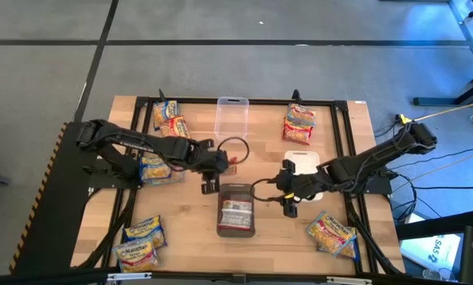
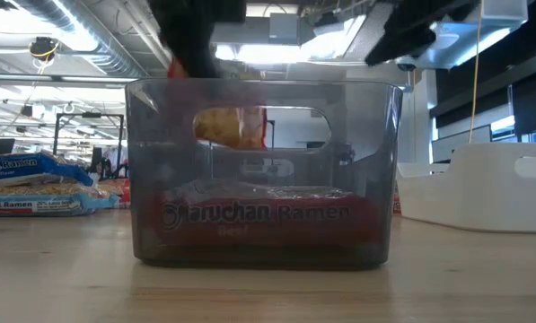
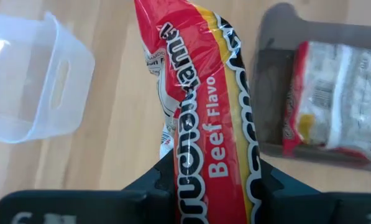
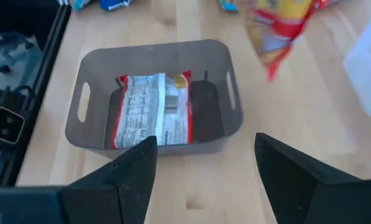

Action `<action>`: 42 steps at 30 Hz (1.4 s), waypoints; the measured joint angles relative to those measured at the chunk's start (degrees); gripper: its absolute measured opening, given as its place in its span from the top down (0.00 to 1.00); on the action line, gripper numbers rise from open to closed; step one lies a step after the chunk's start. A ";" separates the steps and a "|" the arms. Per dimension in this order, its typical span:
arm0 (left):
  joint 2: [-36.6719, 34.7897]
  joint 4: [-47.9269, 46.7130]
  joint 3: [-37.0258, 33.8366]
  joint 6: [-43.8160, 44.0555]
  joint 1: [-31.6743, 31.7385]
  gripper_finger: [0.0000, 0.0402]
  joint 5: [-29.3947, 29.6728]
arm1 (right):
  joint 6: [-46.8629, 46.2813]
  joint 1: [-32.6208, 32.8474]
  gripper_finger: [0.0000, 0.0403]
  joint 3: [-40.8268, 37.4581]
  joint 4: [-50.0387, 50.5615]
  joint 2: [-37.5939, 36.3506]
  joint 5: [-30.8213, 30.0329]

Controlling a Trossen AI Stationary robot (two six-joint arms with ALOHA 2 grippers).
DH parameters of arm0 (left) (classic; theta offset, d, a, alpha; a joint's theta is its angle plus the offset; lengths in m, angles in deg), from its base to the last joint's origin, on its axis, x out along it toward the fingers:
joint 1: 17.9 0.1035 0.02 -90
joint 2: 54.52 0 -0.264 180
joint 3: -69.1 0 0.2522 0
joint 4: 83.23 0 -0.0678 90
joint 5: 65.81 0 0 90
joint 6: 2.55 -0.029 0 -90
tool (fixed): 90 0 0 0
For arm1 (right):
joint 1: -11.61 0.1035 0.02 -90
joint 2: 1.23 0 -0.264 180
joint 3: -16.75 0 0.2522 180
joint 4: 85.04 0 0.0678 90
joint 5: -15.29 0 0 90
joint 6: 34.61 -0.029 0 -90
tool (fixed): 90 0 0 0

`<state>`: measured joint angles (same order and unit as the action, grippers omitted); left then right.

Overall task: Sort Maruchan noodles
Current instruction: Put the red noodle pack into the gray bin

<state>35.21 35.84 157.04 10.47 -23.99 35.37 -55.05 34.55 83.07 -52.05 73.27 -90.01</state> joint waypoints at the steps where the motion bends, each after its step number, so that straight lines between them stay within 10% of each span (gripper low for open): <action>1: -0.54 1.88 -1.88 0.06 1.10 0.76 -1.53 | -0.61 -0.03 0.40 -1.43 -1.78 0.02 0.35; 8: -1.83 9.28 -12.96 3.07 6.57 0.76 -10.90 | -2.28 -0.07 0.40 -8.23 -16.04 0.02 3.89; 27: -6.06 3.64 -10.36 2.97 4.34 0.61 -2.63 | -0.25 -0.07 0.40 -8.44 -23.24 0.04 -2.03; 42: -7.54 49.32 -29.63 8.43 -16.73 0.61 3.69 | 4.11 -2.03 0.40 2.75 -21.11 17.56 8.68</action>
<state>27.67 85.17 127.41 18.90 -40.72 39.06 -50.94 32.52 85.82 -73.15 90.83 -81.33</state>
